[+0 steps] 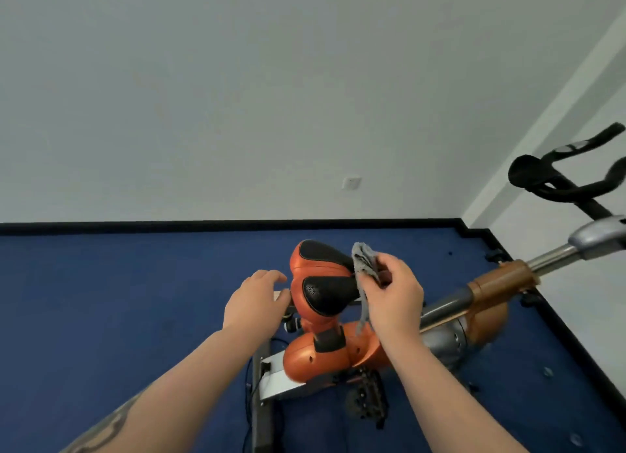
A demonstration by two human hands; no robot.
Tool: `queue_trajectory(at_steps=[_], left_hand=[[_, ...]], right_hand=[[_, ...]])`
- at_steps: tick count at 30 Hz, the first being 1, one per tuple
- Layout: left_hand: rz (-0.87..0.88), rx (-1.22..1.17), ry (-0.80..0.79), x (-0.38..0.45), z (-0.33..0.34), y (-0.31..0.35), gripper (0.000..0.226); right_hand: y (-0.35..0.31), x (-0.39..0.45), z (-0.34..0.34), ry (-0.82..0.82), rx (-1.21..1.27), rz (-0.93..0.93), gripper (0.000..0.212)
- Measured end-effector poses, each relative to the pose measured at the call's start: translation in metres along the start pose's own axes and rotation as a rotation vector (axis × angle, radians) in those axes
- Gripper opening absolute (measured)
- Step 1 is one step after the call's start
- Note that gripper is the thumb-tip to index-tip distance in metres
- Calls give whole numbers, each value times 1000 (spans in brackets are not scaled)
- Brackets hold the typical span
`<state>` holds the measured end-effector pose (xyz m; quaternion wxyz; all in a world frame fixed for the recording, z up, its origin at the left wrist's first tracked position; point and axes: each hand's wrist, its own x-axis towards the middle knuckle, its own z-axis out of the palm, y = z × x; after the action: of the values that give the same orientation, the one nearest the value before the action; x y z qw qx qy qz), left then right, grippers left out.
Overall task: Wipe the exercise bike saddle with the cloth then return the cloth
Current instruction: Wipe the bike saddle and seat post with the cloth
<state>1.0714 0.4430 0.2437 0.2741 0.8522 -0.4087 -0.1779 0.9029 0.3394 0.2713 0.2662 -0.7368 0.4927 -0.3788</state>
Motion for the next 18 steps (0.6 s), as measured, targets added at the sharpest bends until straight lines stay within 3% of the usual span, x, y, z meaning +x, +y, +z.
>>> queue_trajectory(at_steps=[11,15,18], left_hand=[[-33,-129,-84,10,15,-9,24],[-29,-150,-67,16,17,-8,25],[-36,-170,-38,22,19,-7,28]], right_hand=[[19,-22,58,-340,-195,-144,42],[14,-23,63,-308,-272,-188,51],[13,-24,73,-199,-352,-234,38]])
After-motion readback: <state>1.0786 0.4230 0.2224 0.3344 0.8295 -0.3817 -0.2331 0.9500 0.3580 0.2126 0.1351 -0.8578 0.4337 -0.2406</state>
